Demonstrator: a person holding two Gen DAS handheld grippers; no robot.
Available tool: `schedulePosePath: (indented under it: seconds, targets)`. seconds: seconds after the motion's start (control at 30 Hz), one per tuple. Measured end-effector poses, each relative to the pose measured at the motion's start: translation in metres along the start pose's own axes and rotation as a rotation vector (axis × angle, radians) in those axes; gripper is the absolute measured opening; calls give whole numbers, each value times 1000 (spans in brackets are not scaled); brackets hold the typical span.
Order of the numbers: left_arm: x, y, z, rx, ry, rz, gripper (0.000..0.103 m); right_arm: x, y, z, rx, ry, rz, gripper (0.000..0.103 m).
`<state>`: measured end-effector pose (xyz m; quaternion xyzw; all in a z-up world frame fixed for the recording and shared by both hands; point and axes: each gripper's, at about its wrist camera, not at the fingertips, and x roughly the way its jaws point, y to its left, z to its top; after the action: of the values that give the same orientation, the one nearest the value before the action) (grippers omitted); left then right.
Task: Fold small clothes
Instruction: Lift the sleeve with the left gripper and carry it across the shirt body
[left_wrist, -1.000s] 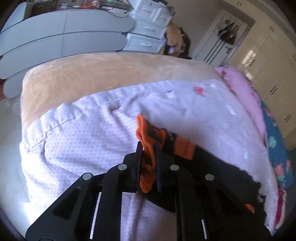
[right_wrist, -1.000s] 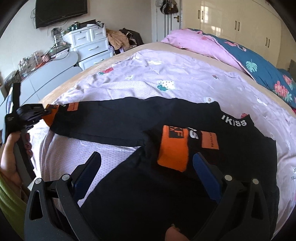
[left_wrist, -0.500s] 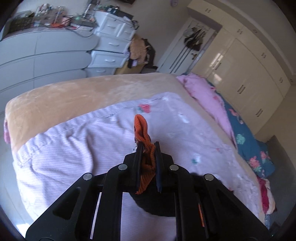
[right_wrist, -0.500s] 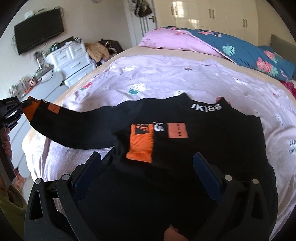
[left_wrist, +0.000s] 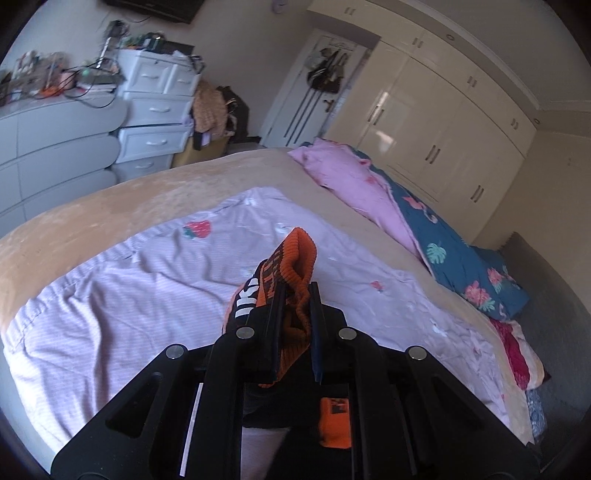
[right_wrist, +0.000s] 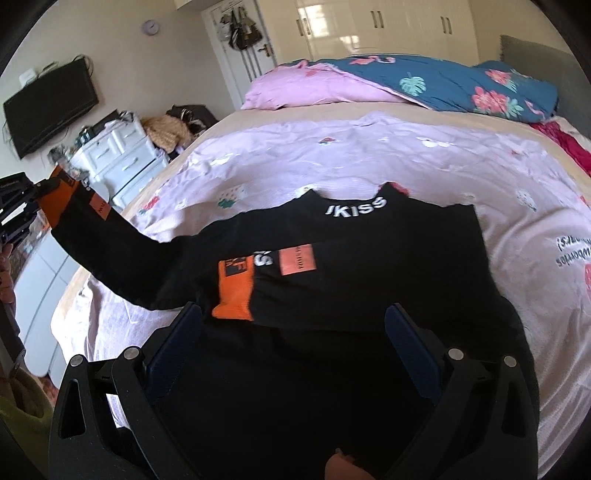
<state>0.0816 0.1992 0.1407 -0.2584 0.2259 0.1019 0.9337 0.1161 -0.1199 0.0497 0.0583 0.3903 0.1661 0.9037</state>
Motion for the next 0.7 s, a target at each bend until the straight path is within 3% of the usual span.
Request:
schedulePosePath:
  seconds: [0.7]
  targets:
    - [19, -100, -34, 131, 98, -177, 5, -39, -99, -4, 234, -69, -65, 99]
